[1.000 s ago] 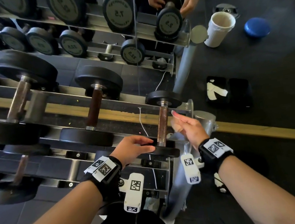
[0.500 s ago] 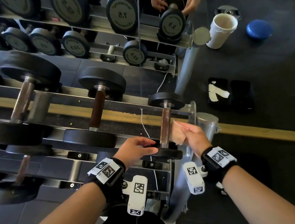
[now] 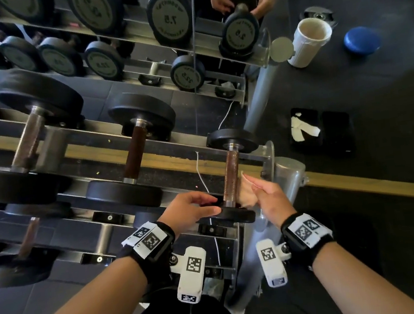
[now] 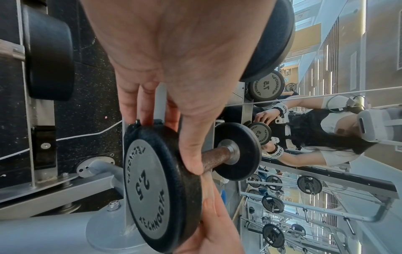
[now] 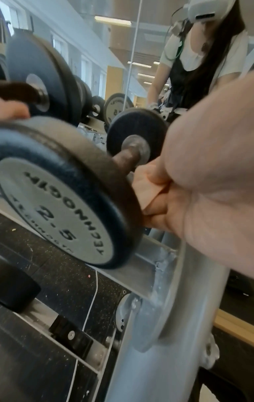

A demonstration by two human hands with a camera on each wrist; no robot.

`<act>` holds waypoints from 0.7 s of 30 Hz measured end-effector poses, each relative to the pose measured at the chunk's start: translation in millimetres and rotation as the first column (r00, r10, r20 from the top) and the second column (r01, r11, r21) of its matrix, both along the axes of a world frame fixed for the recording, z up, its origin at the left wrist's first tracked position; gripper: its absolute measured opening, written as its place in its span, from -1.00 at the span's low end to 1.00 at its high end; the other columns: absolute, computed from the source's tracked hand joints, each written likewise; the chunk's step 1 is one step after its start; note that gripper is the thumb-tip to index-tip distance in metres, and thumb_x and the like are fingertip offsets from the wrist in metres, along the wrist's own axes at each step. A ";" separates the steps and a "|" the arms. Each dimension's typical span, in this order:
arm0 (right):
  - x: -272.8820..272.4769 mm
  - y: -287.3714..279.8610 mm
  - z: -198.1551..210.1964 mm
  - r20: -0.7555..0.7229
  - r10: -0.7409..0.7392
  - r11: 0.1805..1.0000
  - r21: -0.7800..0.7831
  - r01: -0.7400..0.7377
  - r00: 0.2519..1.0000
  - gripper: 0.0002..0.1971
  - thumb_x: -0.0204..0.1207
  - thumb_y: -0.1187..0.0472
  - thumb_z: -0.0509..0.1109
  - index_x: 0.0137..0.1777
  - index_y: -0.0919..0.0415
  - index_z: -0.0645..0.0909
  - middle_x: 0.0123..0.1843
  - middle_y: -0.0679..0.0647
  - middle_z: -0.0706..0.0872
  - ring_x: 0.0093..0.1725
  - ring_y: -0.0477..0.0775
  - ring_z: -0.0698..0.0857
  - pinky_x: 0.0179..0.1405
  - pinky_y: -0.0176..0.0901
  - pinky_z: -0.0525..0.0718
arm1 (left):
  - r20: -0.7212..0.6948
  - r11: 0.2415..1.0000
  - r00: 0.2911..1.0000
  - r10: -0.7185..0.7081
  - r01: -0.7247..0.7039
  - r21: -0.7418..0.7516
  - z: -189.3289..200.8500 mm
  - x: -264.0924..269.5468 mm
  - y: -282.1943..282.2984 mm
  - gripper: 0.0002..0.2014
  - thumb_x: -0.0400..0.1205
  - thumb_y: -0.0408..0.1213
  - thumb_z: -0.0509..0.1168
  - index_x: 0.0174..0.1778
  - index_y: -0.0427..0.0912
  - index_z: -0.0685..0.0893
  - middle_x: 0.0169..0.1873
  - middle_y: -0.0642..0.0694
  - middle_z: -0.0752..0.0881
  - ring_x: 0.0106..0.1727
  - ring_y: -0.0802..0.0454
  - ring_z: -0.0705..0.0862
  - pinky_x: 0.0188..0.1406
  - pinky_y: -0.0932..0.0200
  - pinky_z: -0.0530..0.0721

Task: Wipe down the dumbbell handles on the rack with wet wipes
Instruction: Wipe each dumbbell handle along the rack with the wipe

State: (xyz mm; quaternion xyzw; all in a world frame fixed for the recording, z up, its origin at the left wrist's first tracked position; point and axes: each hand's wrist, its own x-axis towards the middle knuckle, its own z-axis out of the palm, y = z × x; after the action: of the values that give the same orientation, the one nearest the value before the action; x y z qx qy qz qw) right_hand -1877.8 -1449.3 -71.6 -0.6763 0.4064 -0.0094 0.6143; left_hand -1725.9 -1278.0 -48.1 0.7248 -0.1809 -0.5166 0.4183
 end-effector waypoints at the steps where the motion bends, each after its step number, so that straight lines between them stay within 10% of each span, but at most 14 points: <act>1: 6.3 2.0 -0.1 -0.029 -0.007 1.000 -0.019 0.007 1.000 -0.63 0.79 0.16 0.10 0.53 -0.05 0.50 0.50 0.00 0.60 0.50 0.00 0.52 0.60 0.10 0.38 | 0.002 1.000 1.000 0.004 -0.004 0.002 -0.3 -0.3 -0.1 -0.73 0.52 -0.23 0.53 0.14 -0.04 0.79 0.01 0.08 0.79 -0.15 0.36 0.73 -0.19 0.44 0.54; 7: 11.7 17.5 -2.3 0.014 -0.046 0.998 0.050 0.046 0.999 -0.63 0.78 0.23 0.10 0.52 0.09 0.51 0.26 -0.12 0.73 0.26 -0.27 0.67 0.26 -0.41 0.58 | -0.006 1.000 1.000 0.023 -0.023 -0.016 -1.6 -1.1 1.4 -0.74 0.51 -0.25 0.54 0.12 -0.06 0.79 0.03 0.03 0.80 -0.03 0.22 0.74 -0.06 0.32 0.56; 11: -10.3 10.4 -3.2 0.027 -0.057 0.995 0.079 0.055 0.998 -0.65 0.77 0.23 0.12 0.30 -0.14 0.66 0.33 -0.02 0.73 0.36 -0.03 0.66 0.51 0.10 0.52 | -0.009 0.999 1.000 0.030 -0.030 -0.015 -5.5 -1.4 1.8 -0.74 0.50 -0.24 0.55 0.10 -0.04 0.80 0.01 0.06 0.81 -0.01 0.24 0.75 -0.06 0.36 0.57; 21: 36.6 -5.6 -8.8 0.055 -0.212 0.972 0.114 0.205 0.976 -0.67 0.75 0.23 0.13 0.34 -0.04 0.64 0.37 0.08 0.71 0.39 0.13 0.64 0.53 0.23 0.48 | 0.035 0.999 0.999 0.041 -0.041 -0.001 -9.9 -2.3 2.7 -0.77 0.47 -0.17 0.59 0.03 0.04 0.81 -0.03 0.13 0.82 0.01 0.26 0.75 0.02 0.34 0.55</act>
State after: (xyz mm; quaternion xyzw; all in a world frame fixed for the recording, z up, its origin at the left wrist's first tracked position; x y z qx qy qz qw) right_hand -1841.2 -1454.9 -80.4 -0.5952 0.4544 -0.0743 0.6586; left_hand -1728.2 -1275.3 -58.0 0.7372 -0.1733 -0.4954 0.4255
